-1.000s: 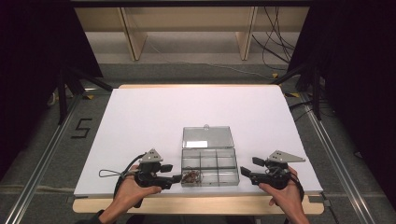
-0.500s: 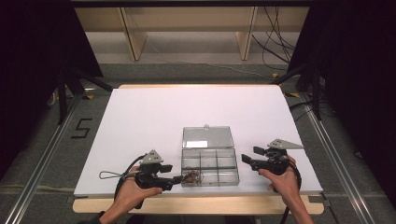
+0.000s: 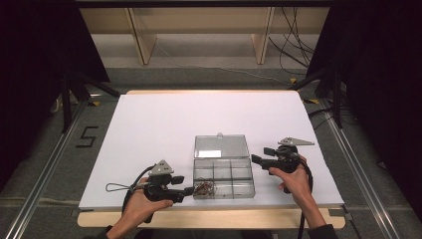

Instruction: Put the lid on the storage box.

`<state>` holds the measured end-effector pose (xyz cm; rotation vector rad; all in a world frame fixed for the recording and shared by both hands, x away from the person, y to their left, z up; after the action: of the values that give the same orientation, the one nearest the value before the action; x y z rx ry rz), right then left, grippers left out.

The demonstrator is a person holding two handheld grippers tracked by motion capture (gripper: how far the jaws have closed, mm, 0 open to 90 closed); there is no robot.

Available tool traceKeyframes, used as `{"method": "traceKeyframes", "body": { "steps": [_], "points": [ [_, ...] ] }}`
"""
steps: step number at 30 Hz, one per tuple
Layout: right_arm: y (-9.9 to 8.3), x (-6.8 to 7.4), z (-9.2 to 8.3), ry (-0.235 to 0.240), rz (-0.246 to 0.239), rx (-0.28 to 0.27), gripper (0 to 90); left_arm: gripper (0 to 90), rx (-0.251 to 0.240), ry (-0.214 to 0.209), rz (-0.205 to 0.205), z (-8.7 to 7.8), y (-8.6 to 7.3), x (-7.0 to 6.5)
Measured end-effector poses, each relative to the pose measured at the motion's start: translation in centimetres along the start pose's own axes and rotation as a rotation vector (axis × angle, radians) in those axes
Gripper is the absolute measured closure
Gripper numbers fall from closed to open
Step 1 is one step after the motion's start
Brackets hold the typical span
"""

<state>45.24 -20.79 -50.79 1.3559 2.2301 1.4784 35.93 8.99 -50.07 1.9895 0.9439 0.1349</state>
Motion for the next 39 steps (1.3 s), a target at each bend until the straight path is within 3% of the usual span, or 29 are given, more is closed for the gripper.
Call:
{"method": "traceKeyframes", "body": {
  "steps": [1, 2, 3, 4, 5, 6, 9, 10, 13, 16, 18, 19, 21, 22, 24, 25, 26, 27, 28, 30, 32, 33, 35, 36, 39],
  "points": [
    [0.1, -0.3, 0.3, -0.014, -0.022, 0.005, 29.6, 42.2, 0.005, 0.003, 0.01, 0.0, -0.1, 0.1],
    [0.1, -0.1, 0.4, -0.016, 0.013, 0.012, 29.6, 42.8, 0.008, 0.002, 0.005, 0.1, -0.1, 0.1],
    [0.3, -0.3, 0.7, -0.002, -0.028, 0.0, 29.6, 43.4, 0.013, 0.004, -0.005, 0.1, -0.2, 0.0],
    [0.3, -0.1, 0.8, -0.003, 0.001, 0.012, 29.6, 43.8, 0.009, -0.002, -0.012, 0.2, -0.2, 0.0],
    [0.3, -0.2, 0.9, -0.015, -0.008, 0.027, 29.6, 44.1, 0.006, -0.003, 0.003, 0.2, -0.1, 0.0],
    [0.5, -0.3, 1.2, 0.004, -0.023, 0.015, 29.6, 44.5, 0.008, -0.005, 0.0, 0.2, -0.2, 0.0],
    [0.6, 0.1, 1.8, 0.015, 0.012, 0.014, 29.6, 45.0, 0.018, -0.008, 0.005, 0.3, -0.2, -0.1],
    [0.7, -0.1, 2.0, 0.014, -0.016, 0.013, 29.7, 45.4, 0.014, -0.007, 0.005, 0.5, -0.2, -0.2],
    [0.8, 0.1, 2.4, 0.031, 0.006, 0.017, 29.7, 45.8, 0.026, -0.014, 0.012, 0.6, -0.3, -0.3],
    [0.7, 0.0, 2.6, 0.009, 0.004, 0.035, 29.7, 46.9, 0.029, -0.012, 0.015, 0.8, -0.3, -0.4],
    [0.7, -0.1, 3.0, 0.021, 0.001, 0.031, 29.7, 47.3, 0.034, -0.012, 0.014, 0.8, -0.4, -0.4],
    [0.7, 0.1, 2.9, 0.014, 0.022, 0.038, 29.7, 47.4, 0.028, -0.018, 0.005, 0.9, -0.3, -0.4],
    [0.7, 0.3, 3.2, 0.063, 0.029, 0.028, 29.6, 47.9, 0.039, -0.014, 0.013, 1.0, -0.4, -0.3],
    [0.6, 0.1, 3.3, 0.048, 0.028, 0.039, 29.3, 48.2, 0.04, -0.013, 0.015, 1.0, -0.5, -0.3],
    [0.6, 0.4, 3.4, 0.08, 0.056, 0.04, 28.7, 48.5, 0.036, -0.024, -0.005, 1.2, -0.5, -0.4],
    [0.7, 0.3, 3.3, 0.075, 0.041, 0.038, 28.6, 48.6, 0.035, -0.022, -0.007, 1.2, -0.4, -0.4],
    [0.6, 0.7, 3.3, 0.096, 0.083, 0.051, 28.3, 48.7, 0.039, -0.016, 0.005, 1.2, -0.4, -0.4],
    [0.7, 0.5, 3.4, 0.103, 0.056, 0.039, 28.1, 49.0, 0.039, -0.012, 0.009, 1.2, -0.4, -0.3],
    [0.6, 0.8, 3.4, 0.107, 0.083, 0.045, 28.1, 49.4, 0.036, -0.016, 0.008, 1.2, -0.4, -0.4],
    [0.6, 0.7, 3.4, 0.107, 0.055, 0.045, 27.8, 49.9, 0.044, -0.022, 0.012, 1.3, -0.4, -0.4],
    [0.4, 1.1, 3.4, 0.119, 0.097, 0.061, 27.6, 50.4, 0.045, -0.019, 0.014, 1.4, -0.4, -0.4],
    [0.5, 0.9, 3.5, 0.128, 0.073, 0.052, 27.6, 50.7, 0.044, -0.023, 0.009, 1.4, -0.4, -0.4],
    [0.3, 1.2, 3.6, 0.116, 0.098, 0.069, 27.5, 51.3, 0.046, -0.024, 0.013, 1.5, -0.4, -0.4],
    [0.4, 1.1, 3.7, 0.12, 0.063, 0.063, 27.5, 51.7, 0.047, -0.023, 0.012, 1.6, -0.4, -0.4],
    [0.3, 1.3, 3.9, 0.127, 0.067, 0.067, 27.5, 53.0, 0.047, -0.023, 0.007, 1.8, -0.4, -0.4]
  ]
}}
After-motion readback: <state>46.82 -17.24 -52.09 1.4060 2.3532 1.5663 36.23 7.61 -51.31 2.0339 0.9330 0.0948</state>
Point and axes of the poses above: each handheld gripper's, and its own axes: z roughly forward along the jaws, y roughly out of its top, x roughly to its left, the point moved 7 cm from there along z, roughly forward along the jaws, and after that the axes turned 1 degree about y, right-handed, at the moved point
